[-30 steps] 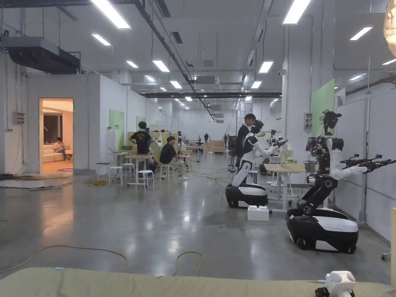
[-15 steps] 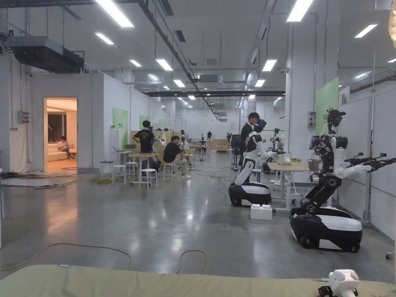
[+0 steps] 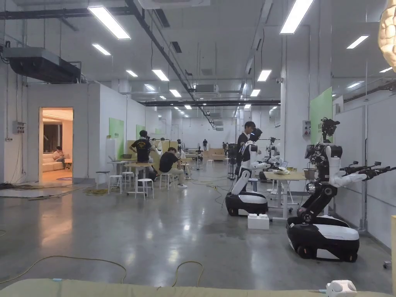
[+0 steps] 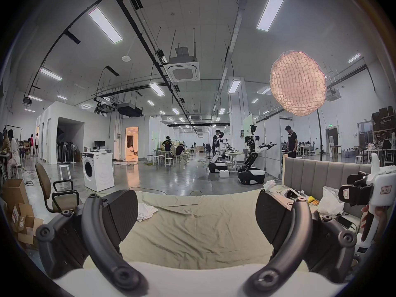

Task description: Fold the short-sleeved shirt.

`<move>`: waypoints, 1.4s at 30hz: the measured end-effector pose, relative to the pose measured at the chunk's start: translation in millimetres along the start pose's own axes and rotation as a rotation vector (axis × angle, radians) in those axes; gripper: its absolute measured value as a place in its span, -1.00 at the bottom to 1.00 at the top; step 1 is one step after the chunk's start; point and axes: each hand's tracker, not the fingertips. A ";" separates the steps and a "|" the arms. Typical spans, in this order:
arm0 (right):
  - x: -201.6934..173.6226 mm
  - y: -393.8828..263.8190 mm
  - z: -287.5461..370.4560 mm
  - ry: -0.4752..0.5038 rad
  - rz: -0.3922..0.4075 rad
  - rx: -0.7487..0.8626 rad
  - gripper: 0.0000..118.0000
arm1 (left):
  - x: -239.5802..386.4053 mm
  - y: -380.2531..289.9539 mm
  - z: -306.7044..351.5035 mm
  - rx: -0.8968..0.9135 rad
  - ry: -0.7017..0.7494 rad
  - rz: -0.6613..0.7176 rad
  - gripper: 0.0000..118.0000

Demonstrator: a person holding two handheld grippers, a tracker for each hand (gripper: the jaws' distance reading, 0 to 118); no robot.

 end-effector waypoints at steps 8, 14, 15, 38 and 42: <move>5.9 2.4 2.7 0.000 -0.038 0.003 1.00 | 3.3 0.1 0.2 -0.007 -0.017 -0.012 0.91; 7.5 5.8 1.8 -0.003 -0.067 -0.018 1.00 | 4.7 -0.2 -0.3 -0.010 -0.016 -0.019 0.91; 7.9 5.9 1.6 -0.002 -0.074 -0.023 1.00 | 4.8 0.6 -0.3 -0.010 -0.013 -0.018 0.91; 9.5 28.2 -20.5 -0.067 -0.529 -0.320 1.00 | 5.2 1.3 -0.4 -0.012 0.004 0.000 0.91; 10.4 30.0 -28.9 -0.050 -0.531 -0.406 1.00 | 5.5 0.8 -0.2 -0.011 0.004 0.002 0.91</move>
